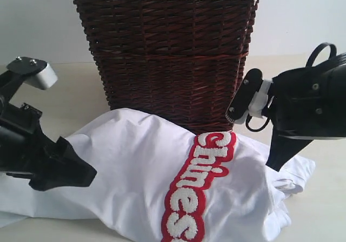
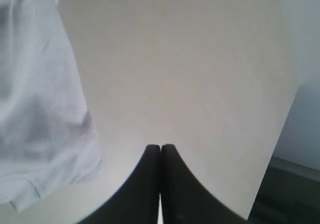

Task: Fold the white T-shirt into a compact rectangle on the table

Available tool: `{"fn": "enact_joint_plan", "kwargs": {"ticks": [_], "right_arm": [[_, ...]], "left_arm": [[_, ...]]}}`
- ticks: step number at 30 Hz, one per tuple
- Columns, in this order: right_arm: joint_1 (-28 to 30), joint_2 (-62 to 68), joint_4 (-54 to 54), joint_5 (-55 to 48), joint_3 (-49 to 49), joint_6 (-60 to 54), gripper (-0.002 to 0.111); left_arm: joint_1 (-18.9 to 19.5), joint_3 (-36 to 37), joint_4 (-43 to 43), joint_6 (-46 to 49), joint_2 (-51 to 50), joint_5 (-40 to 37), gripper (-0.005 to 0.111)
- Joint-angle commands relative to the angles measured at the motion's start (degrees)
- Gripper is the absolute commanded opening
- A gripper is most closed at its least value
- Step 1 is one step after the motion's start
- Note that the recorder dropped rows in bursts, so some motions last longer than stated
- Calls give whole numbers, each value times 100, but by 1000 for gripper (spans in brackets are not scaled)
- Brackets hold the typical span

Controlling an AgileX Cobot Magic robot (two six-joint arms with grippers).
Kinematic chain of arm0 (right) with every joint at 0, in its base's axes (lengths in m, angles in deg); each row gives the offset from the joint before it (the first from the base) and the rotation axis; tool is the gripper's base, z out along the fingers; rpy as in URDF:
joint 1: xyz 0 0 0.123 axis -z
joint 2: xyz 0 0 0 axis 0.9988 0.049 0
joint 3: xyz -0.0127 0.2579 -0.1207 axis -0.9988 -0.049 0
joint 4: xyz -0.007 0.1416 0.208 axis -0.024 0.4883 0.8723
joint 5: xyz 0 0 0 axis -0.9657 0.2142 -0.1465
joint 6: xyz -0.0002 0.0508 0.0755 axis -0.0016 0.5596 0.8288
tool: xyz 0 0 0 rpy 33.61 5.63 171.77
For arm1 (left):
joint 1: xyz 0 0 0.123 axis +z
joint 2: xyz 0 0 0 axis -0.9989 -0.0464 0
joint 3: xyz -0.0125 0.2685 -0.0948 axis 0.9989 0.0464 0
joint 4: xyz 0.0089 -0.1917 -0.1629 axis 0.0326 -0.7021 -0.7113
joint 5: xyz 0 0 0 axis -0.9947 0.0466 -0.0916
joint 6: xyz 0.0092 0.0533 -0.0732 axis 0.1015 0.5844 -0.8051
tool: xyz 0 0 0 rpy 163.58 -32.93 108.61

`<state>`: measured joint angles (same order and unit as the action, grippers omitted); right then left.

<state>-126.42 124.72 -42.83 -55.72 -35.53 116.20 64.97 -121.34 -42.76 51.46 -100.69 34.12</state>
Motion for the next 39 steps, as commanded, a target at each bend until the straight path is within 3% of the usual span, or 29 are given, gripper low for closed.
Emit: {"fn": "enact_joint_plan", "kwargs": {"ticks": [1, 4, 7, 12, 16, 20, 26, 32, 35, 37, 39], "right_arm": [[36, -562, 265, 138, 30, -146, 0], [23, -868, 591, 209, 30, -187, 0], [25, -1236, 816, 449, 109, -187, 0], [25, -1666, 1612, 642, 431, -677, 0], [25, -1825, 1863, 698, 540, -900, 0], [25, -1849, 1878, 716, 540, -914, 0], [25, -1848, 1878, 804, 540, -914, 0], [25, -1848, 1943, 802, 540, -914, 0], [25, -1848, 1986, 789, 540, -914, 0], [25, -1848, 1986, 789, 540, -914, 0], [25, -1848, 1986, 789, 540, -914, 0]], "left_arm": [[-413, 29, -150, 548, 45, -321, 74], [-990, 209, -712, 1573, 45, -363, 74], [-1668, 539, -884, 2314, 34, 132, 74], [-2867, 999, -699, 2586, -229, 1447, 74], [-3512, 1114, -303, 2337, -833, 2741, 74], [-3540, 1114, -196, 2133, -1631, 3663, 74], [-3444, 1094, -85, 2133, -2418, 4228, 74], [-3415, 1094, -85, 2374, -2459, 5005, 35], [-3405, 1094, -85, 2600, -2459, 4913, 1], [-3405, 1094, -85, 2613, -2449, 4860, 6], [-3405, 1094, -85, 2922, -2348, 4795, 31]]}}
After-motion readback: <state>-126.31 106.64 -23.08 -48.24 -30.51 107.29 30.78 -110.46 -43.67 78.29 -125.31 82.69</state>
